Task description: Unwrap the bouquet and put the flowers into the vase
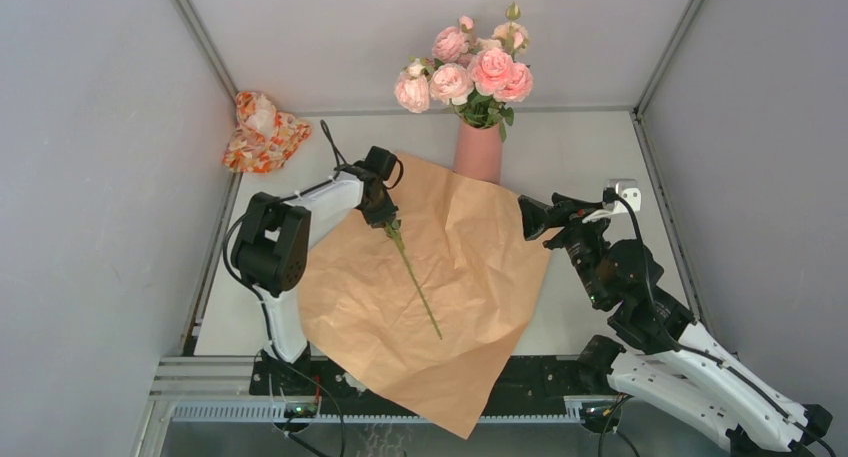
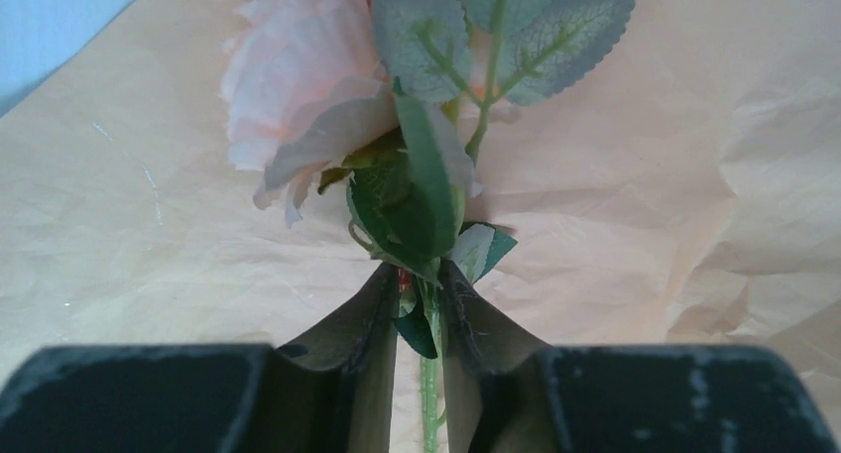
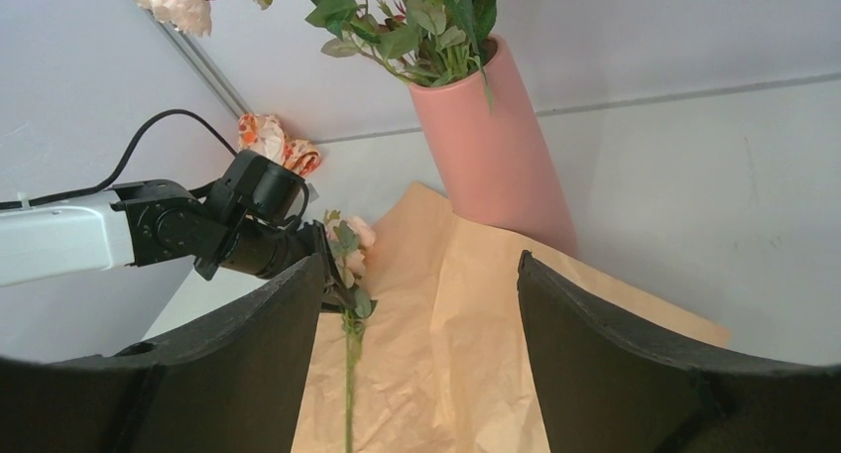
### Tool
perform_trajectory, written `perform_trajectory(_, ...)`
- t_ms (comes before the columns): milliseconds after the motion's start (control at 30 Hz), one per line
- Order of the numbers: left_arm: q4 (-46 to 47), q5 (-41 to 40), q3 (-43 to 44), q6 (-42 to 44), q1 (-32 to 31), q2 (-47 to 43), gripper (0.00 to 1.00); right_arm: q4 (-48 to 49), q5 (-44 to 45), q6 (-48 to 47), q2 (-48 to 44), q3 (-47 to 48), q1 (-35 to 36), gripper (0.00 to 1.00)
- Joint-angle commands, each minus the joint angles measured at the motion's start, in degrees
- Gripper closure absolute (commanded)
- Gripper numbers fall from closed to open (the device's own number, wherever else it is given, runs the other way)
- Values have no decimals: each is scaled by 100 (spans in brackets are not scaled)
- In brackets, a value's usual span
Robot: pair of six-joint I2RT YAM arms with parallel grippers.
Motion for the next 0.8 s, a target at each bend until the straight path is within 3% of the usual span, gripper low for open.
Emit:
perform_trajectory(0,91,94,173,87,34,54,76,-20,6,123,-31,23,-45,21)
perform_trajectory(233,123,176,162,151,34,52,100,-7,-25,181,-75,-20,-63,21)
perform_trajectory(533,83,2,-74,141,36,-451,100,-7,-53,201,-66,-19,-73,21)
perform_trajectory(767,-242,-354,-173,161,34,-1647,100,-3,-86,249,-44,-19,-86,20)
